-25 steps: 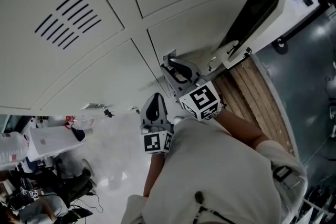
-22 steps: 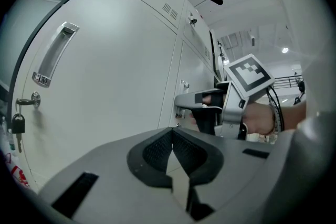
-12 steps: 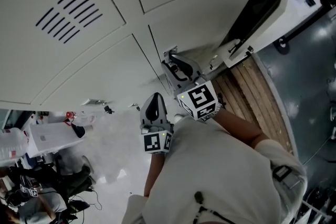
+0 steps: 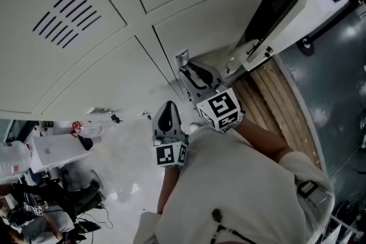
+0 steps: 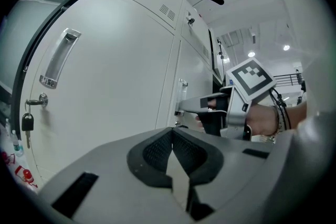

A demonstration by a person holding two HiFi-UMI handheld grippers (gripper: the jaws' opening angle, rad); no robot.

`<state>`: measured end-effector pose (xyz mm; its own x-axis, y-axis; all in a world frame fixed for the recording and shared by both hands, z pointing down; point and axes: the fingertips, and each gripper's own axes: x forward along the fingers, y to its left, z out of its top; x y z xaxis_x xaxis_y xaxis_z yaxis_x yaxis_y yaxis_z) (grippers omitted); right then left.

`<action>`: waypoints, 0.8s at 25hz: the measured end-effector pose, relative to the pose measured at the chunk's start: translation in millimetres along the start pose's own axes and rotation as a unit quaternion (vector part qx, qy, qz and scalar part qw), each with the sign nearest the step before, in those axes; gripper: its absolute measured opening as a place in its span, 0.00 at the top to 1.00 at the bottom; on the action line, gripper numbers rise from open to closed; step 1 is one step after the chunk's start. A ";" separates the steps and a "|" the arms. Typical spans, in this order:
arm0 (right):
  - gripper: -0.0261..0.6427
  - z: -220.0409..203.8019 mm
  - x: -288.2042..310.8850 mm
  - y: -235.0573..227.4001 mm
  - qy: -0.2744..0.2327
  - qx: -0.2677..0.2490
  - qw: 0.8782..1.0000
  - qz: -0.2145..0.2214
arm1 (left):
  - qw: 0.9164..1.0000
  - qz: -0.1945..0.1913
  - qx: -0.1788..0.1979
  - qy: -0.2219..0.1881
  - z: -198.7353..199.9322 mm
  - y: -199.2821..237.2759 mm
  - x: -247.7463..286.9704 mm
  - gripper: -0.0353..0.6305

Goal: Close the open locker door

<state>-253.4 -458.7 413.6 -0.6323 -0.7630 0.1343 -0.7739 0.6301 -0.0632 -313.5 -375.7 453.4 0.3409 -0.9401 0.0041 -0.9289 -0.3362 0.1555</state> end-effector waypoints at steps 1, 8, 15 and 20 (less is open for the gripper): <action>0.79 -2.7 -2.9 -0.3 0.002 0.001 1.000 0.001 | 1.000 -0.001 0.000 0.001 -0.3 -1.5 -0.1 0.94; 0.80 -17.1 -30.6 5.3 0.000 0.016 0.999 0.032 | 1.000 -0.005 0.006 0.000 1.4 -10.0 -3.8 0.94; 0.89 -45.4 -52.6 11.0 0.020 0.030 0.999 0.040 | 1.000 -0.002 0.011 -0.004 8.3 -10.7 -11.3 0.94; 0.91 -56.6 -65.7 18.2 0.016 0.043 0.997 0.056 | 1.000 -0.009 0.003 -0.007 14.8 -16.3 -17.6 0.94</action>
<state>-223.8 -389.0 459.6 -0.7139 -0.6831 0.1541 -0.7002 0.6949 -0.1637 -306.5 -354.4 436.2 0.3548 -0.9349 -0.0117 -0.9239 -0.3525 0.1491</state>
